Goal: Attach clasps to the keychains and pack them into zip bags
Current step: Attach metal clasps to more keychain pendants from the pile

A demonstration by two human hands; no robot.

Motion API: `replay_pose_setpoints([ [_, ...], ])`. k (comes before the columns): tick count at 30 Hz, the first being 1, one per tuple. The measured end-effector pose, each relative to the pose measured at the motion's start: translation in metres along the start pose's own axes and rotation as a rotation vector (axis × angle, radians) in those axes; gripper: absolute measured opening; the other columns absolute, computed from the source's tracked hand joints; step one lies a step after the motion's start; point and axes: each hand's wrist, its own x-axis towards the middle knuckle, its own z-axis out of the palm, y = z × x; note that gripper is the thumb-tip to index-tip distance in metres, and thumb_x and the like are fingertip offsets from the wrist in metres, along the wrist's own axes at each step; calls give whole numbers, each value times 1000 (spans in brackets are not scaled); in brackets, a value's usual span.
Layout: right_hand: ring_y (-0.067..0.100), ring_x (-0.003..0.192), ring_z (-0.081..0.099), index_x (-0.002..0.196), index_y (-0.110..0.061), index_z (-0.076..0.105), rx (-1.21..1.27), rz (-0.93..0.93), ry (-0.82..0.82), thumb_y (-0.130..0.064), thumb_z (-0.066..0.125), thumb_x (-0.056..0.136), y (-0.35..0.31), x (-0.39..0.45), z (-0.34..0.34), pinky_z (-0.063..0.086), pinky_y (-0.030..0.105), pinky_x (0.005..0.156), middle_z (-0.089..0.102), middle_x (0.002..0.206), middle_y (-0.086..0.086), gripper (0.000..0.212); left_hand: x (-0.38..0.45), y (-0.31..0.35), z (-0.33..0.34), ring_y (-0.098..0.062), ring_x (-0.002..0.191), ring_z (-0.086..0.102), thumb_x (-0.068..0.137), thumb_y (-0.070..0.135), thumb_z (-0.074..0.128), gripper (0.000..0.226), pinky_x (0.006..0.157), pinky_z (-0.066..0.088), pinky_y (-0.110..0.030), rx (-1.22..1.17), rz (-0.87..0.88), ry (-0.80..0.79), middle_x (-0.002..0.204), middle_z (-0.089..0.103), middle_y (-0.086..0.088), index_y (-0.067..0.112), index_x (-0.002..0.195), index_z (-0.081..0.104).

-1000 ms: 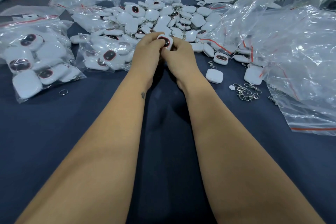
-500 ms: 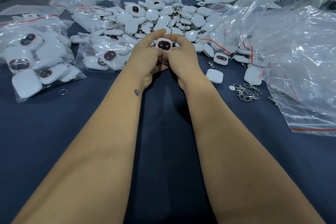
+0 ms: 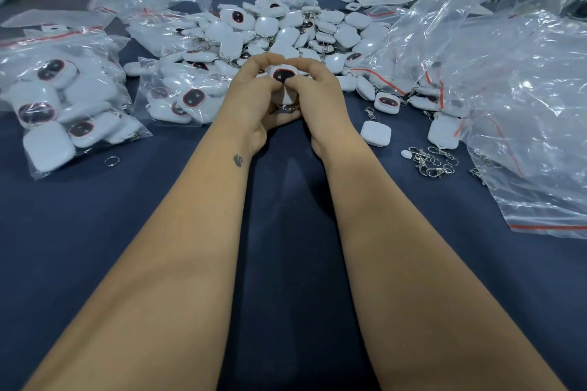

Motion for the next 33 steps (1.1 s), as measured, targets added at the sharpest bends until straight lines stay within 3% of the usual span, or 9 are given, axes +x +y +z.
replay_pose_setpoints([
  [2,26,94,67,92,-20,66,-7,-21,18,-3,58,88,1,0,0,57,35,80,69,106,12,19,0,1,0,-10,59,68,88,-9,37,42,62,58,-32,-10,-20,-7,85,68,-1,22,105,61],
  [5,34,106,65,87,-21,67,11,-20,64,1,56,86,0,-1,1,56,41,86,68,112,17,25,-1,2,0,-10,61,70,89,-5,38,43,63,58,-32,-40,-43,-20,85,69,-1,22,110,64],
  [7,35,105,65,85,-21,67,14,-22,77,3,55,85,0,-2,0,57,40,82,67,112,18,27,-1,2,0,-11,62,70,91,-3,41,39,62,58,-31,-30,-38,-30,79,73,2,22,110,65],
  [10,32,100,66,84,-21,66,11,-17,70,4,54,85,-2,-4,-1,57,28,64,67,112,19,28,-2,2,-1,-11,64,70,91,-2,44,36,62,58,-32,-22,-34,-42,73,73,5,22,108,65],
  [14,26,92,64,82,-21,65,15,-19,84,6,54,84,-2,-3,-1,55,32,73,67,103,15,30,-1,3,0,-13,65,71,91,-1,43,37,63,58,-33,-38,-47,-31,77,72,3,22,105,67],
  [19,25,91,63,80,-20,66,25,-28,84,4,57,85,-1,-3,0,56,37,80,68,110,19,26,0,1,-1,-13,65,72,89,-2,41,39,63,59,-33,-32,-47,-38,74,74,4,22,105,67],
  [25,23,88,64,86,-19,68,33,-9,56,0,59,85,-1,-2,-1,55,26,62,68,111,20,21,0,2,-1,-13,67,72,88,-4,41,40,63,58,-33,-20,-38,-42,88,71,-1,22,104,67],
  [29,20,80,64,83,-20,68,56,-11,37,1,57,84,-1,-4,-1,53,23,54,68,111,22,24,0,1,-2,-14,71,72,93,0,50,30,63,58,-32,-1,-16,-31,83,75,2,22,102,68],
  [33,19,80,65,80,-21,68,31,-18,36,-1,58,84,0,-3,-1,53,25,58,69,107,19,22,1,0,-1,-14,70,71,94,1,53,25,63,59,-34,14,-1,-7,75,75,6,20,103,67],
])
